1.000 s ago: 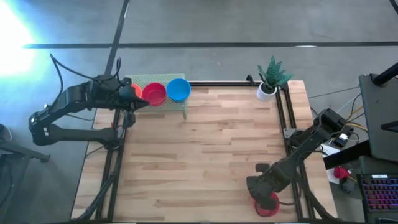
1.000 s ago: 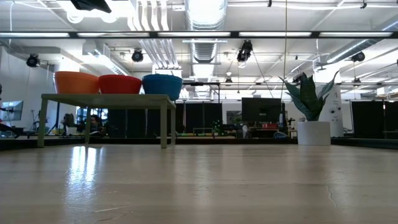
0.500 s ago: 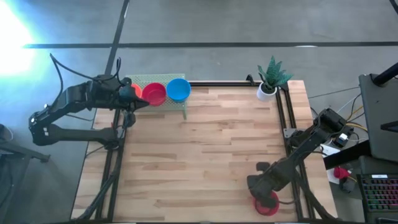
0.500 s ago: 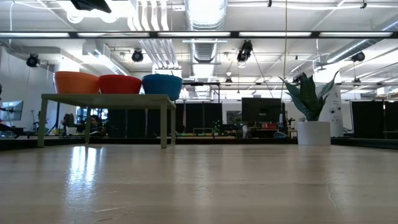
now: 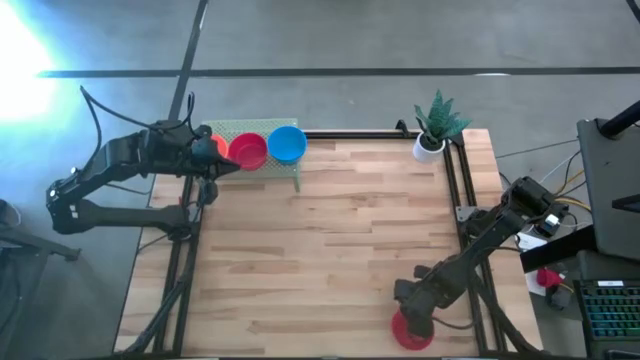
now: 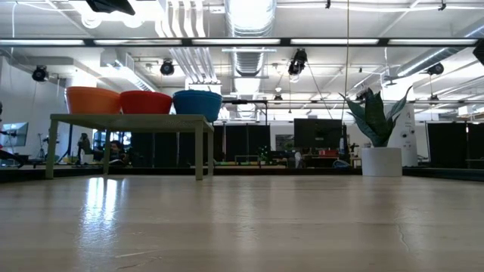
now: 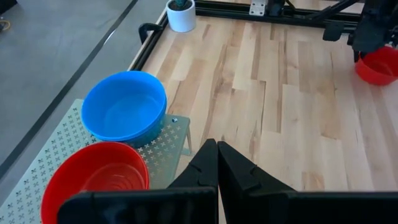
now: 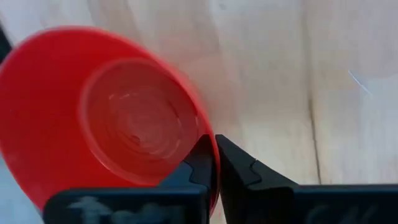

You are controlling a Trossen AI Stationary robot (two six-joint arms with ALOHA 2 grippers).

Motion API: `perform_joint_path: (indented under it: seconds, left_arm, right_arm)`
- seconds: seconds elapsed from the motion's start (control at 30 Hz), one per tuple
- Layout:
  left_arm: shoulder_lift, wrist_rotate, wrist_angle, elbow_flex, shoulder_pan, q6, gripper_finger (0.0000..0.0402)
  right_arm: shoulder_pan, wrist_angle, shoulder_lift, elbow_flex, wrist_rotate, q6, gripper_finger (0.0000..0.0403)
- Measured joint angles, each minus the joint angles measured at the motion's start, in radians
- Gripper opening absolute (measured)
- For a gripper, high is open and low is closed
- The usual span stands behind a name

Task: Pick & Place Mini bowls
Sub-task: Stack the red bowl on the top of the other red bowls on the shelf

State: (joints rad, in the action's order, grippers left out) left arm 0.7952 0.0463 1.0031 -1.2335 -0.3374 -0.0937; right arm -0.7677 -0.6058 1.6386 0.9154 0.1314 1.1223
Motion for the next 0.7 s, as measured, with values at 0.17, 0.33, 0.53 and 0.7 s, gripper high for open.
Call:
perform_joint_path:
  seconds: [0.17, 0.33, 0.53, 0.7]
  left_arm:
    - [0.0, 0.001, 0.0, 0.0, 0.0, 0.0, 0.0]
    - [0.0, 0.001, 0.0, 0.0, 0.0, 0.0, 0.0]
    - [0.0, 0.002, 0.0, 0.0, 0.0, 0.0, 0.0]
    - [0.0, 0.002, 0.0, 0.0, 0.0, -0.002, 0.0]
  right_arm:
    - [0.0, 0.006, 0.0, 0.008, -0.003, 0.031, 0.0009]
    - [0.023, 0.02, -0.011, 0.07, 0.001, 0.009, 0.0009]
    - [0.105, 0.008, -0.025, 0.164, -0.043, -0.135, 0.0008]
    - [0.212, -0.021, -0.028, 0.238, -0.072, -0.243, 0.0008]
